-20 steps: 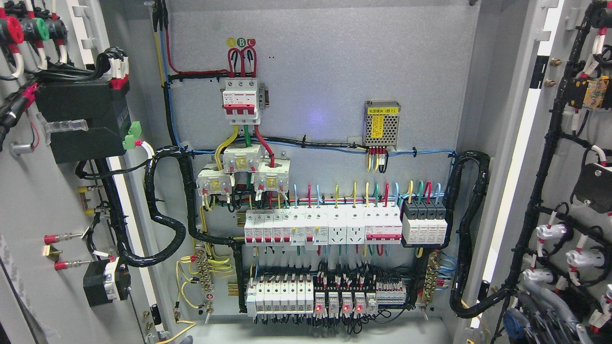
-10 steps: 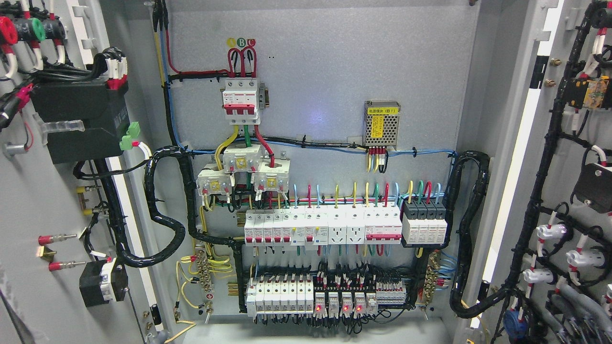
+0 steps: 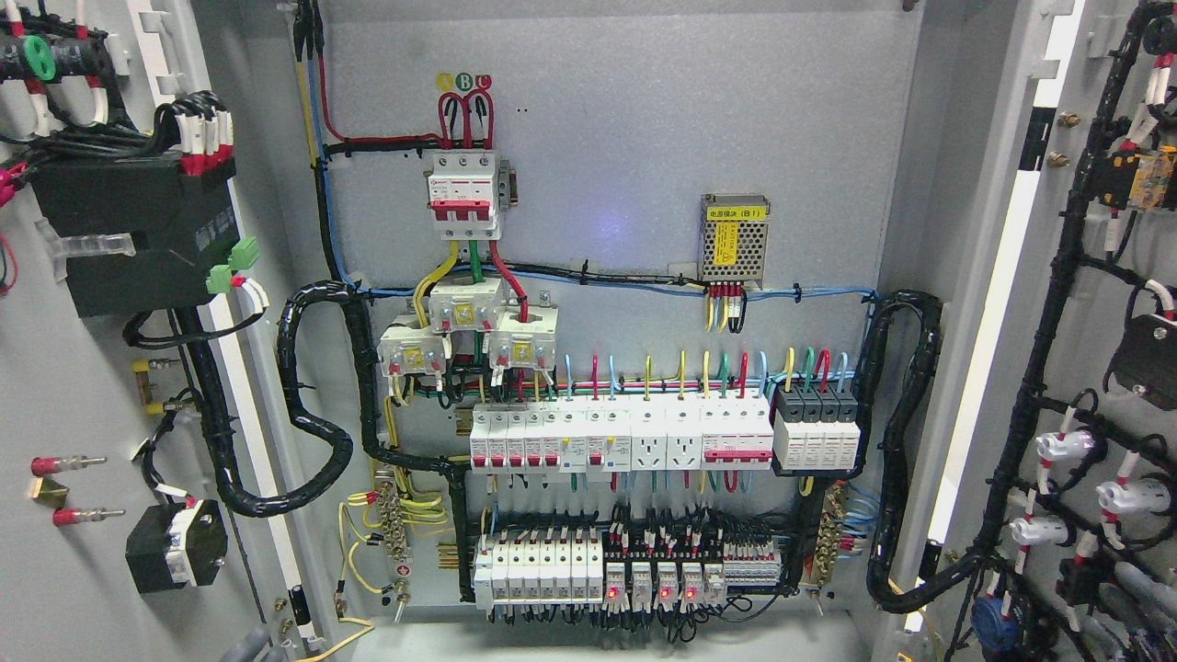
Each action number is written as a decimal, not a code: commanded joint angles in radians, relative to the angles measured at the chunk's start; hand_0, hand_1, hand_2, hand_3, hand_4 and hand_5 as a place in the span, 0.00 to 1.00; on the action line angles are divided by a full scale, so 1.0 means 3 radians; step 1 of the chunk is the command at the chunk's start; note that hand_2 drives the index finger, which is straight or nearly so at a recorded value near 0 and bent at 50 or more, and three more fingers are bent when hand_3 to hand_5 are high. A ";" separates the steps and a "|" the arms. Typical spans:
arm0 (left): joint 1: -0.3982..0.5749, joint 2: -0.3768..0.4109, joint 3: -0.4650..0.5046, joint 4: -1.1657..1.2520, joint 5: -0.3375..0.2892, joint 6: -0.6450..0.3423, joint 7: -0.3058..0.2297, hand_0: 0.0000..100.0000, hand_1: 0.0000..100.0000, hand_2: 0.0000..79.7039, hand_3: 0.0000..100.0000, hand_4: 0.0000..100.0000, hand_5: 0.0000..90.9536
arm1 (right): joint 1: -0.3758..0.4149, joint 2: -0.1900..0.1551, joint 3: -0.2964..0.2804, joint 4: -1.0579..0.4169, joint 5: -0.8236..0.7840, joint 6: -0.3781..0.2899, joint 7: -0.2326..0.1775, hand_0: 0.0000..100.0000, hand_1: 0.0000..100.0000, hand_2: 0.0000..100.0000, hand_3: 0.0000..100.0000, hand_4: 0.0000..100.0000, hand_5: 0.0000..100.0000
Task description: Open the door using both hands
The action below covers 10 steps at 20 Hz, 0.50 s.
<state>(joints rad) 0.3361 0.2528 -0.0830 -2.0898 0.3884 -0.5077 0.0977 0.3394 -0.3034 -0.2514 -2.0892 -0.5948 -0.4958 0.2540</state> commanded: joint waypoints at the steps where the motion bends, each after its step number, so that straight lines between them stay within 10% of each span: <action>1: 0.0020 0.0216 0.0312 0.0002 0.0265 0.0000 -0.0014 0.00 0.00 0.00 0.00 0.00 0.00 | 0.0060 0.0086 -0.0169 0.0000 -0.0017 -0.0004 -0.0003 0.19 0.00 0.00 0.00 0.00 0.00; 10: 0.0056 0.0328 0.0516 0.0032 0.0536 0.0000 -0.0009 0.00 0.00 0.00 0.00 0.00 0.00 | 0.0055 0.0260 -0.0215 0.0020 -0.0027 -0.0004 -0.0013 0.19 0.00 0.00 0.00 0.00 0.00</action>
<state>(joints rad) 0.3476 0.3035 -0.0130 -2.0870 0.4955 -0.5078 0.0942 0.3539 -0.2720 -0.2887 -2.0877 -0.5999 -0.4965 0.2514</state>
